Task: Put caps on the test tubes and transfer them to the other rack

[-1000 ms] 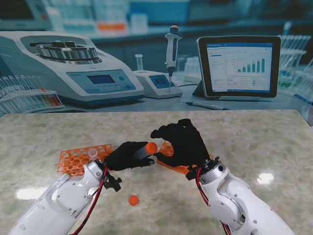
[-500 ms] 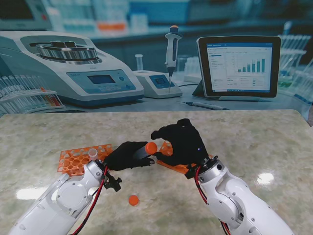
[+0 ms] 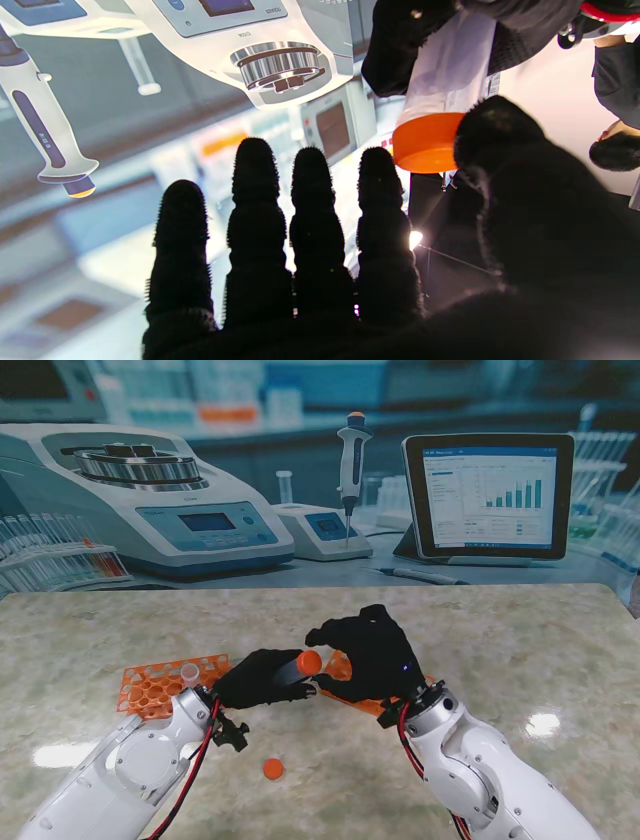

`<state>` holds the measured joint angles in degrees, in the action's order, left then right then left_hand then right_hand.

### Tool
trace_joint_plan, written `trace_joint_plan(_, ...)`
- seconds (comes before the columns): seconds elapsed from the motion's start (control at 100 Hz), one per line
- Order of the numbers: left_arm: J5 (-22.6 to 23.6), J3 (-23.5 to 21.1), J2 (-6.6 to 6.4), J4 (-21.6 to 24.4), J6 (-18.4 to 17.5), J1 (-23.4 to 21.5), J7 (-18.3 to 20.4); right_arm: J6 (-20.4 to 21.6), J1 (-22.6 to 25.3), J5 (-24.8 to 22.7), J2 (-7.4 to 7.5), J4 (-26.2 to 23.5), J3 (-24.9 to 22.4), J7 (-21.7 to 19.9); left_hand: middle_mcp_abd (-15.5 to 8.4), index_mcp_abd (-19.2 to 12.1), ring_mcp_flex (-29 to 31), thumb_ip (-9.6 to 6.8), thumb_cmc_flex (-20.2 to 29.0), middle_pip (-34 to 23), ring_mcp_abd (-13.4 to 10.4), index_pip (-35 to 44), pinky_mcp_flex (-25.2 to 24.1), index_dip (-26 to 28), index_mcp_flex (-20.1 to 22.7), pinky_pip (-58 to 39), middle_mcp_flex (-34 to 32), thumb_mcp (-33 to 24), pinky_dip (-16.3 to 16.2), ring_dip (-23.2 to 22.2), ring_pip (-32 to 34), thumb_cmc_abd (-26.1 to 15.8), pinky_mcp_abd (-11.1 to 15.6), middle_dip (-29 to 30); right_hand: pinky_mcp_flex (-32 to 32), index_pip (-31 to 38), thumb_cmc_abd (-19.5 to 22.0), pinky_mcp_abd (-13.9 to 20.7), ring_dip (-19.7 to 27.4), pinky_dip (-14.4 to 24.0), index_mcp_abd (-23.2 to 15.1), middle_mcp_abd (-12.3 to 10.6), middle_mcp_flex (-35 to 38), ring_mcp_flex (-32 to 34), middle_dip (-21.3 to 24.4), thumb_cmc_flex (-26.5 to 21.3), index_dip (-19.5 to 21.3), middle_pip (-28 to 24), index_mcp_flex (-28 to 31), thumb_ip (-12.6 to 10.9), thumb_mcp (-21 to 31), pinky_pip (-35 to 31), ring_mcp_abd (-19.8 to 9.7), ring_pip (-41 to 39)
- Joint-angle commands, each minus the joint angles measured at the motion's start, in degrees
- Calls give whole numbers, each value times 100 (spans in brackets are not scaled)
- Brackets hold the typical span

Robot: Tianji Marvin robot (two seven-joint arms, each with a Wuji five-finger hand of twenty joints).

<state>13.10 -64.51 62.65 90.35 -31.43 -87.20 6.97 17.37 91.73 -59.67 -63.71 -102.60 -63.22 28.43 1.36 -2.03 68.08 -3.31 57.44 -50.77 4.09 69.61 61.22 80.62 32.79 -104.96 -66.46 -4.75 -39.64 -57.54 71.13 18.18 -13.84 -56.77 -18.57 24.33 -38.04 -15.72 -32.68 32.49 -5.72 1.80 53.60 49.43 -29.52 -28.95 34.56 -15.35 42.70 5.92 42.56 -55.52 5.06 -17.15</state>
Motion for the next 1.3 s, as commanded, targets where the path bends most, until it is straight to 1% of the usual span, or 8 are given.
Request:
trace_joint_plan(0.0, 3, 8, 1, 35, 23, -10, 29, 30, 63, -31, -3, -60, 13, 54, -218, -214, 403, 9, 144, -103, -219, 78, 110, 169, -46, -1057, -38, -1, -6, -107, 66, -334, 832, -88, 105, -154, -265, -5, -85, -9, 115, -48, -200, -51, 11, 137, -68, 119, -170, 59, 59, -36, -61, -54)
trace_joint_plan(0.55, -4, 11, 0, 29, 16, -6, 34, 25, 9, -172, -8, 3, 147, 370, -219, -216, 403, 8, 151, -106, -219, 81, 110, 171, -41, -1058, -39, -3, -4, -107, 66, -339, 832, -88, -214, 314, -694, 74, -284, 16, -86, -159, 227, 329, -256, -97, 194, -312, 185, 90, 331, -188, -237, -313)
trace_joint_plan(0.87, -4, 15, -1, 30, 8, -6, 36, 1, -35, -189, -6, 20, 174, 372, -218, -216, 403, 8, 148, -104, -219, 78, 110, 172, -47, -1058, -37, -2, -3, -107, 66, -343, 832, -87, -386, 550, -564, 148, -386, -22, -268, -256, 474, 548, -421, -447, 454, -458, 373, 92, 438, -249, -320, -387)
trace_joint_plan(0.92, -5, 18, -1, 30, 10, -5, 36, -4, -39, -185, -7, 19, 179, 365, -219, -217, 403, 8, 147, -104, -219, 78, 110, 172, -47, -1057, -37, -1, -3, -107, 66, -341, 831, -87, -422, 586, -522, 166, -408, -42, -319, -276, 522, 585, -446, -611, 476, -462, 383, 227, 342, -269, -334, -390)
trace_joint_plan(1.02, -6, 21, -1, 31, 7, -5, 38, -22, -53, -162, -11, 27, 190, 345, -219, -215, 403, 7, 151, -105, -219, 78, 110, 173, -49, -1057, -36, -2, -3, -107, 66, -338, 830, -88, -472, 853, -476, 175, -455, -61, -432, -289, 607, 682, -488, -886, 311, -495, 345, 560, 181, -322, -354, -439)
trace_joint_plan(1.09, -4, 20, -1, 33, -1, -8, 35, -39, -69, -139, -15, 42, 199, 324, -220, -212, 403, 8, 149, -105, -219, 78, 110, 173, -48, -1057, -35, -1, -3, -107, 66, -337, 829, -88, -497, 1226, -449, 192, -481, -81, -493, -299, 670, 737, -513, -1023, -23, -514, 267, 604, 104, -346, -353, -462)
trace_joint_plan(1.16, -3, 20, -2, 34, -8, -9, 35, -48, -87, -110, -20, 61, 202, 301, -214, -213, 403, 8, 146, -104, -219, 77, 110, 172, -48, -1057, -30, -1, -3, -107, 66, -345, 829, -89, -537, 1388, -423, 204, -496, -83, -548, -309, 724, 788, -534, -1131, -77, -542, 242, 676, 73, -367, -360, -491)
trace_joint_plan(1.29, -4, 27, -3, 34, -14, -7, 37, -66, -112, -60, -31, 89, 213, 290, -218, -221, 403, 9, 147, -105, -219, 78, 110, 172, -46, -1057, -35, -1, -3, -107, 66, -345, 829, -89, -608, 2064, -334, 247, -556, -101, -716, -311, 881, 925, -1084, -1378, -511, -565, 121, 729, -76, -414, -387, -584)
